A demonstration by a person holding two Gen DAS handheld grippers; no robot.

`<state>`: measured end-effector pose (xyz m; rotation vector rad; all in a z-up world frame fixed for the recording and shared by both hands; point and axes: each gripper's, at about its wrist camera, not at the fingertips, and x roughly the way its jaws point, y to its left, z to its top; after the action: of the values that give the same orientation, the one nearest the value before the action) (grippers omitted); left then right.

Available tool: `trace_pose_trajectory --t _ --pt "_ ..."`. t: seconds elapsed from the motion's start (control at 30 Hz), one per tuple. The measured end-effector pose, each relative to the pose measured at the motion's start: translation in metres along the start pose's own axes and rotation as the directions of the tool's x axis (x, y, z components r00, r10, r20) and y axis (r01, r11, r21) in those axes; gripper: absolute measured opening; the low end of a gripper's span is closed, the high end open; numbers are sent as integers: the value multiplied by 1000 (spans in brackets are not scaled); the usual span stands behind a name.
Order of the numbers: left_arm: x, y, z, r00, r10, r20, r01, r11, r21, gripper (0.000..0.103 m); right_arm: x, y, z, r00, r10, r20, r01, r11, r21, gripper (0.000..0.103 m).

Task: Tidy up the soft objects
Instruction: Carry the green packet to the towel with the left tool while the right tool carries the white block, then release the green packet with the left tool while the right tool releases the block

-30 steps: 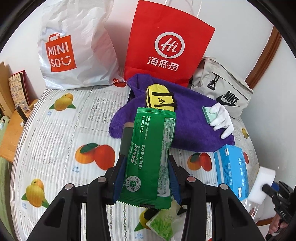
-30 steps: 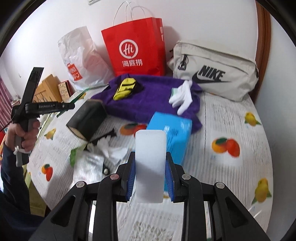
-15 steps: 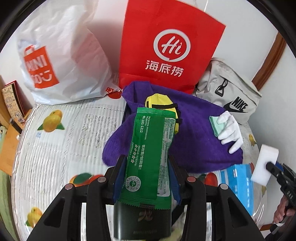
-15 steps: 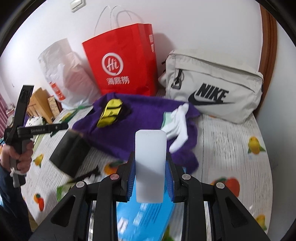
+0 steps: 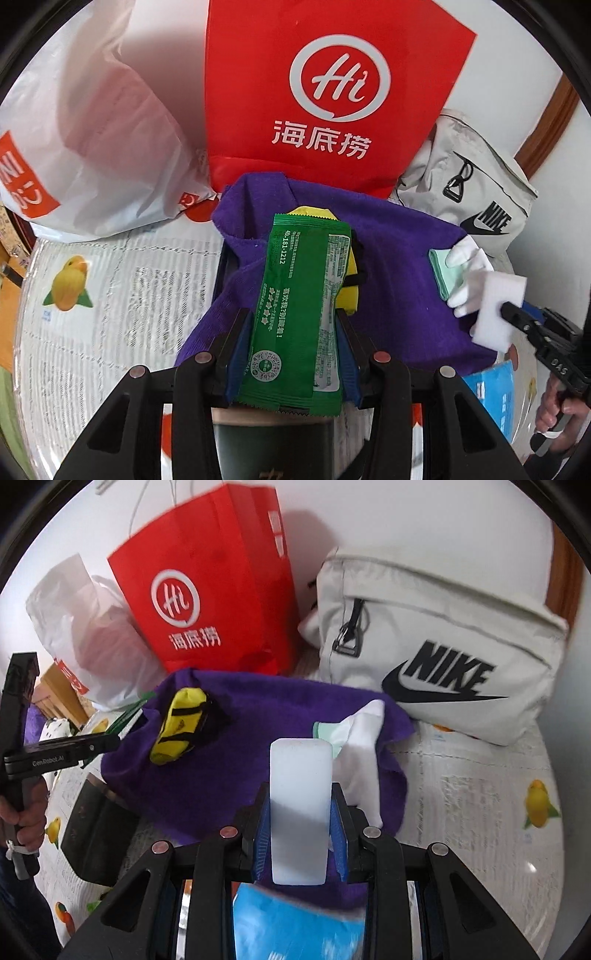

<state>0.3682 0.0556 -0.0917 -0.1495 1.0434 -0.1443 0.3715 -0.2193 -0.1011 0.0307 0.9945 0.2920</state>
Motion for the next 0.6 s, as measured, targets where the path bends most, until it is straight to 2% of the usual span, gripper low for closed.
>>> trace_pose_trajectory --t 0.23,0.3,0.4,0.53,0.6 --pt "25 -1 6 999 11 -47 -11 1000 6 41 18 -2 0 999 -20 -43 20 1000 -17 29" --pt "30 0 5 998 -4 -64 4 1000 0 41 17 -2 -1 999 -15 -47 14 1000 -20 29" --pt "36 -3 3 997 -7 -74 8 1000 14 41 16 -1 -1 999 7 -48 -9 1000 -25 29" --pt "42 -2 4 996 -4 -84 5 1000 8 41 26 -1 -2 997 -16 -72 14 999 -37 30" --pt "41 -3 5 996 -8 -83 9 1000 7 42 25 -4 -2 998 5 -69 -6 1000 -15 31"
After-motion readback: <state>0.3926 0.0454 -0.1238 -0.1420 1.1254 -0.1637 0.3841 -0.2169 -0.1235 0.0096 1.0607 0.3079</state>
